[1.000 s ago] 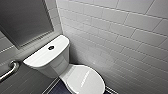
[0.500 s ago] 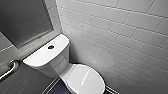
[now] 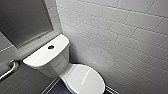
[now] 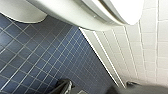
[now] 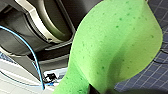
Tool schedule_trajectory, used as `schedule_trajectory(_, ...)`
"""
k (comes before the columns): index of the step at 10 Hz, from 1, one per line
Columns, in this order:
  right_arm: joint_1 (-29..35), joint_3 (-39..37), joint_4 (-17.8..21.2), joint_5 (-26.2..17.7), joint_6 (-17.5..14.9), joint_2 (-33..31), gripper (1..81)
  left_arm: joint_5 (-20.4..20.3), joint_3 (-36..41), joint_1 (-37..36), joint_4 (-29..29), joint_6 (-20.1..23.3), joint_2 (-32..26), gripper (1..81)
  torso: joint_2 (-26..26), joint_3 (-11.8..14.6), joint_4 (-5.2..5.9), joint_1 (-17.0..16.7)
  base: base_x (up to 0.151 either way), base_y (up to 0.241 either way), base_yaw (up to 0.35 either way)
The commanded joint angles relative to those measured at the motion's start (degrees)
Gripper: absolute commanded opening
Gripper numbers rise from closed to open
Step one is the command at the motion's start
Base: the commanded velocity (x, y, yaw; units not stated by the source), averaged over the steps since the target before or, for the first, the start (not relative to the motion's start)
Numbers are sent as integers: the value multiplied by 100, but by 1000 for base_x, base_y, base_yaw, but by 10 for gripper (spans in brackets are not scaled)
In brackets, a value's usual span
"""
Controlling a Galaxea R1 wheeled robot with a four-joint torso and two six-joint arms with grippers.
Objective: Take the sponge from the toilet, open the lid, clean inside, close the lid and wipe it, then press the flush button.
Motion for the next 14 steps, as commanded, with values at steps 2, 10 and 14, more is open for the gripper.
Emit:
schedule_trajectory(2, -243, -410, 5, -532, -6, 139, 10, 302, 388, -641, -390, -38, 31, 811, 0, 0, 0, 0, 0, 0, 0)
schedule_trajectory(10, -216, -392, -48, -532, -15, 279, 10, -313, 291, -1063, -1138, -697, -13, 811, 0, -2, 0, 0, 0, 0, 0)
schedule_trajectory(14, -216, -392, -57, -532, -15, 315, 10, -436, 89, -1089, -1138, -926, 14, 811, 0, -2, 0, 0, 0, 0, 0)
